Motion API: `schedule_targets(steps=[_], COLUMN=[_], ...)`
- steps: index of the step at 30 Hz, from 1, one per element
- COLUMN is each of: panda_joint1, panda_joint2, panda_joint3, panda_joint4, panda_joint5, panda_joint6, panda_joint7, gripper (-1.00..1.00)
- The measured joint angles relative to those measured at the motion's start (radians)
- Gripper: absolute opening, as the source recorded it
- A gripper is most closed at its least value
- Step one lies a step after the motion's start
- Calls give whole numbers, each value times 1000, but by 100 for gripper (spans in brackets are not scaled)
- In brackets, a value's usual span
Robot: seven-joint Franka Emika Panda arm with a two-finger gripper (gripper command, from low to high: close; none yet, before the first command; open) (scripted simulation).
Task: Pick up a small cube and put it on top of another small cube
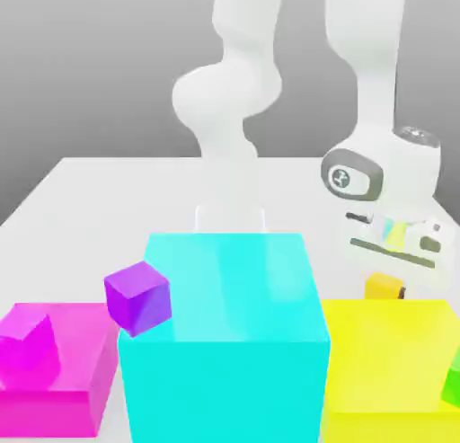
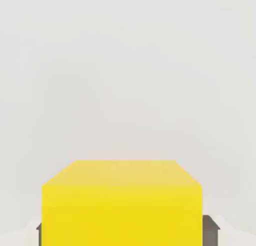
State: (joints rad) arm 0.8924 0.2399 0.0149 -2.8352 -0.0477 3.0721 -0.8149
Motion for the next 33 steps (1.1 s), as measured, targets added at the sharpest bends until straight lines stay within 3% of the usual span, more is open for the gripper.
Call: schedule_targets(steps=[3, 10, 14, 29, 33], panda_joint1=[-3, -9, 35, -137, -156], panda_joint2=[-23, -242, -227, -80, 21], panda_joint3=[4, 21, -37, -195, -200], panda_joint4=[-4, -24, 98, 641, 672], panda_joint5=[4, 49, 60, 94, 123], panda_joint6=[-18, -216, -324, -722, -656], panda_joint7=[-3, -21, 87, 556, 586], gripper=[-100, -100, -100, -100, -100])
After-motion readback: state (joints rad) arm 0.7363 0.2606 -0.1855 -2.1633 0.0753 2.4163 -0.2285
